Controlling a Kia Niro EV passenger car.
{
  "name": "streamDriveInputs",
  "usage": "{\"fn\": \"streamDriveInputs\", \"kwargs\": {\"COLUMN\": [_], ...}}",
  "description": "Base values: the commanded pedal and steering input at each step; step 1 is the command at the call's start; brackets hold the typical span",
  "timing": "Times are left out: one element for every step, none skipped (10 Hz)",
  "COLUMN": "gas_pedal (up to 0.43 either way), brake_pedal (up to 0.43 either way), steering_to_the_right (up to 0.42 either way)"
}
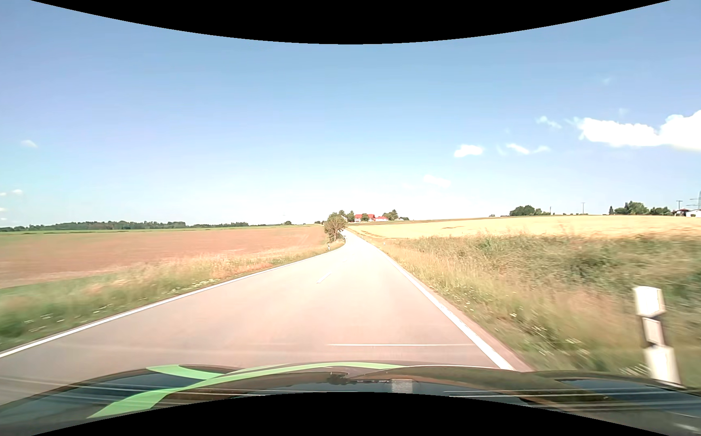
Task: Follow the waypoints while adhering to traffic rules and regulations
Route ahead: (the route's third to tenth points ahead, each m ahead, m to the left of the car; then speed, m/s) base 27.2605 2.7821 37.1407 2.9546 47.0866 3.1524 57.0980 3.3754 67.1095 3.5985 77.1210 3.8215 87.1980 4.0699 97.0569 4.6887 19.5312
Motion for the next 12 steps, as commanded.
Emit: {"fn": "streamDriveInputs", "kwargs": {"gas_pedal": [0.197, 0.197, 0.189, 0.169, 0.169, 0.169, 0.169, 0.169, 0.177, 0.209, 0.228, 0.240], "brake_pedal": [0.000, 0.000, 0.000, 0.000, 0.000, 0.000, 0.000, 0.000, 0.000, 0.000, 0.000, 0.000], "steering_to_the_right": [0.001, 0.001, -0.001, -0.001, -0.001, -0.002, -0.002, -0.002, -0.002, -0.002, -0.002, -0.003]}}
